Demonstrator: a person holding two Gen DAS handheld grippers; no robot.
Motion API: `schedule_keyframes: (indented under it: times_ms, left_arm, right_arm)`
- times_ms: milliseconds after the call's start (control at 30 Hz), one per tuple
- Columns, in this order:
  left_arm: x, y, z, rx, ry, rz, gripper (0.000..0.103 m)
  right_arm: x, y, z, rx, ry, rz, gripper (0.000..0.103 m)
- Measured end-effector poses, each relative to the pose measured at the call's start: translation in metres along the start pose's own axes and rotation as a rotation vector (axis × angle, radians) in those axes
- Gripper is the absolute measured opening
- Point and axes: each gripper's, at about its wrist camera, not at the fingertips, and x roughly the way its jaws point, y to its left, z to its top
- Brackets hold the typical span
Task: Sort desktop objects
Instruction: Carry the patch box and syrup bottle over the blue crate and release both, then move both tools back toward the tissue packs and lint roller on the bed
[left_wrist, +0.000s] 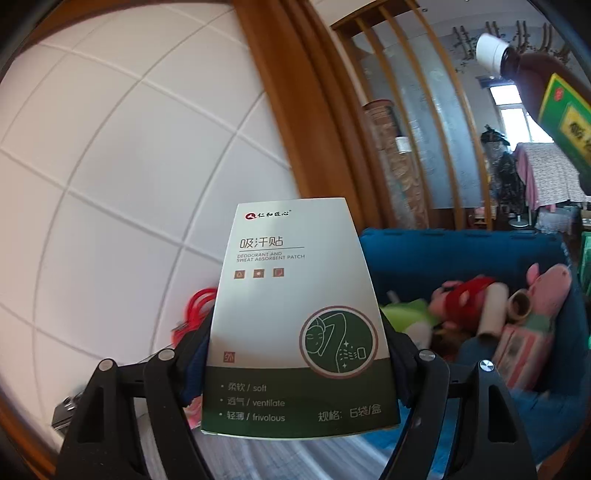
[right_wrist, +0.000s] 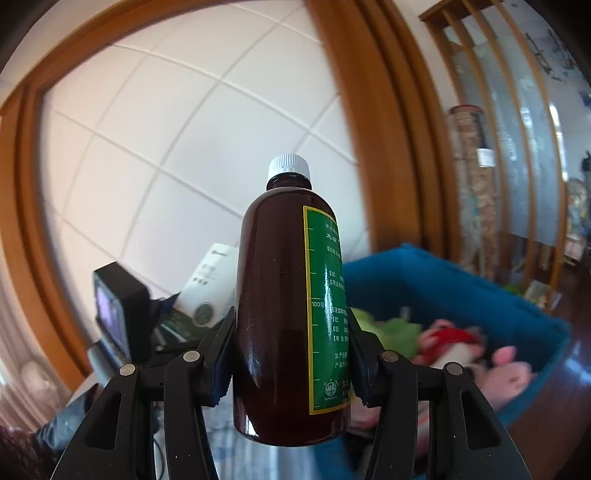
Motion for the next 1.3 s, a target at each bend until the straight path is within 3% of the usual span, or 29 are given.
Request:
schedule_keyframes:
  times_ms: [167,300,367,433,600,733,1000,1167,1300]
  left_arm:
    - [0.029,-0.06,0.044,0.019,0.034,-0.058,0.077]
    - [0.043,-0.099,0.075,0.056,0.027,-0.024,0.079]
    - [0.048,-0.105,0.087,0.051,0.027,0.017,0.08]
    - [0.046,-0.102,0.094,0.032,0.023,0.028,0.081]
    - [0.041,-0.101,0.095,0.011,0.025,0.083,0.085]
    - [0.035,-0.106,0.079,0.015,0.039,0.11,0.085]
    - [0.015,-0.087,0.047,-0.073,0.057,0.172,0.085]
    - [0.001,-0.065,0.03,-0.121,0.062,0.214,0.085]
    - [-0.016,-0.041,0.004,-0.157,0.078,0.25,0.085]
  right_arm:
    - [0.013,-0.081,0.025,0.056,0.053,-0.073,0.051]
    - [0.037,-0.128,0.035,0.08,0.099,-0.095,0.052]
    - [0.06,-0.147,0.042,0.117,0.131,-0.083,0.069]
    - [0.063,-0.157,0.046,0.143,0.125,-0.077,0.071]
    - [0.038,-0.153,0.045,0.132,0.072,-0.021,0.083]
    - [0.023,-0.146,0.035,0.154,0.049,0.048,0.092]
    - [0.018,-0.126,0.013,0.133,0.064,0.094,0.097]
    - [0.02,-0.104,-0.002,0.1,0.061,0.042,0.099]
    - [0.024,-0.078,-0.015,0.114,0.078,0.07,0.1]
